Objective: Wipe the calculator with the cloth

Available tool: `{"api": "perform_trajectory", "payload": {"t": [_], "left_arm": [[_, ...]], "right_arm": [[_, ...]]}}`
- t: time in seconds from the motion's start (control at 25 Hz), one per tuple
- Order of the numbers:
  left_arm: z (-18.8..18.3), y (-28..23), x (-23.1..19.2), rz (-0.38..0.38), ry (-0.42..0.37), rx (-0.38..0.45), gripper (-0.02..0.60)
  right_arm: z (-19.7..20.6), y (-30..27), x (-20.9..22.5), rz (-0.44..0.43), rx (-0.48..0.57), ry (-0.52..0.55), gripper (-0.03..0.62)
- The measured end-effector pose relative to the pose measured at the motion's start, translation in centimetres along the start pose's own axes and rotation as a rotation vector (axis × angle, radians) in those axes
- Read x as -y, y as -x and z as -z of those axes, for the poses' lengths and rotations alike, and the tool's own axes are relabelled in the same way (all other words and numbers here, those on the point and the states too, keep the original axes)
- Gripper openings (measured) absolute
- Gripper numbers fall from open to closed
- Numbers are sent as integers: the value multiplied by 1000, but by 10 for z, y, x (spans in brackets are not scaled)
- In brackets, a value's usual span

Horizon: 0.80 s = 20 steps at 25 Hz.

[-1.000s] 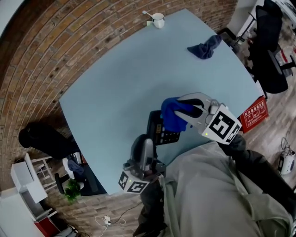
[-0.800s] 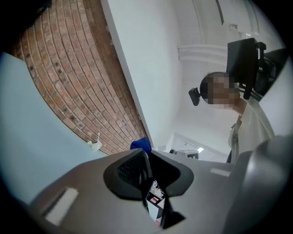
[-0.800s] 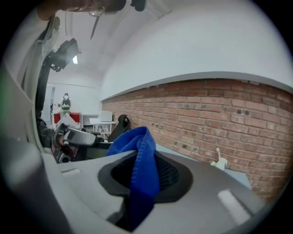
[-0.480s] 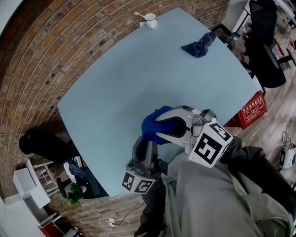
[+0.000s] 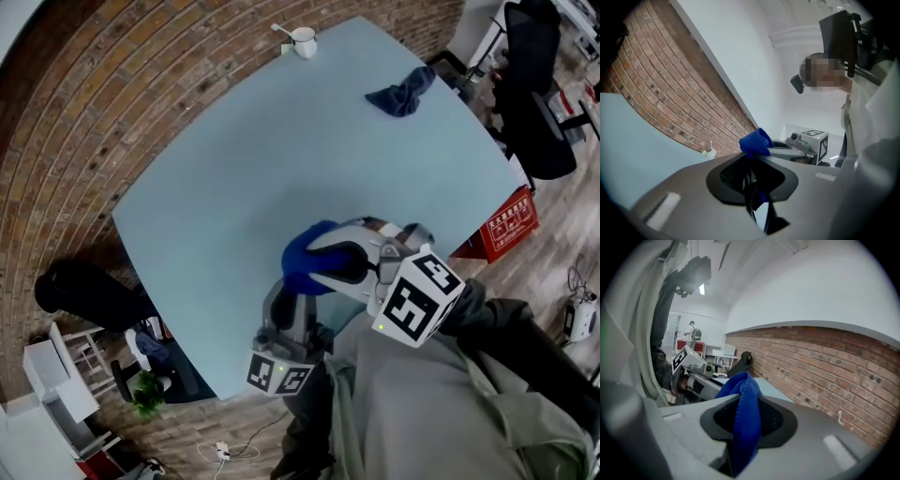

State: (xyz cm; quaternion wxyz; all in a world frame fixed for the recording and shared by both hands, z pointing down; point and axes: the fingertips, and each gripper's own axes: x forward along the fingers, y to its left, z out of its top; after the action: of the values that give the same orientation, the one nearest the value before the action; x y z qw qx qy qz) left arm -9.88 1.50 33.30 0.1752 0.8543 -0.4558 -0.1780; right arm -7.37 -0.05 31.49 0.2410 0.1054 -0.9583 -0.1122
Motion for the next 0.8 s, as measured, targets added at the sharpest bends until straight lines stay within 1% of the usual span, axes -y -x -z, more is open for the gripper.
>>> {"api": "perform_trajectory", "payload": {"t": [0.04, 0.16, 0.2, 0.24, 0.28, 0.36, 0.4, 0.44, 0.52, 0.56, 0.6, 0.64, 0.8], "left_arm": [[1, 0, 1, 0, -30, -16, 43], [1, -4, 9, 9, -174, -75, 43], [0, -5, 10, 7, -211, -86, 43], [-1, -6, 10, 3, -230, -91, 42], [-1, -5, 8, 0, -230, -89, 42], [-1, -3, 7, 6, -180, -68, 41], [-2, -2, 7, 20, -137, -45, 41], [-4, -1, 8, 38, -86, -16, 41], [-6, 1, 6, 65, 22, 44, 40], [-7, 3, 3, 72, 63, 67, 40], [-7, 5, 2, 76, 88, 83, 40], [-9, 8, 0, 80, 99, 95, 40], [-24, 21, -11, 69, 129, 153, 40]], "right_arm": [[0, -1, -3, -17, -9, 12, 91], [2, 2, 3, -36, -53, 15, 91], [3, 2, 8, -34, -63, 16, 91], [6, 2, 14, -22, -73, 14, 91], [11, 3, 23, 2, -86, 5, 91], [30, 6, 46, 73, -134, -29, 91], [41, 7, 54, 99, -151, -50, 91], [49, 7, 59, 106, -145, -78, 91], [52, 6, 60, 85, -67, -173, 91], [52, 6, 59, 68, -31, -226, 91], [56, 7, 56, 46, -18, -270, 91], [64, 8, 53, 22, -30, -304, 91], [113, 11, 38, -69, -163, -388, 91]]}}
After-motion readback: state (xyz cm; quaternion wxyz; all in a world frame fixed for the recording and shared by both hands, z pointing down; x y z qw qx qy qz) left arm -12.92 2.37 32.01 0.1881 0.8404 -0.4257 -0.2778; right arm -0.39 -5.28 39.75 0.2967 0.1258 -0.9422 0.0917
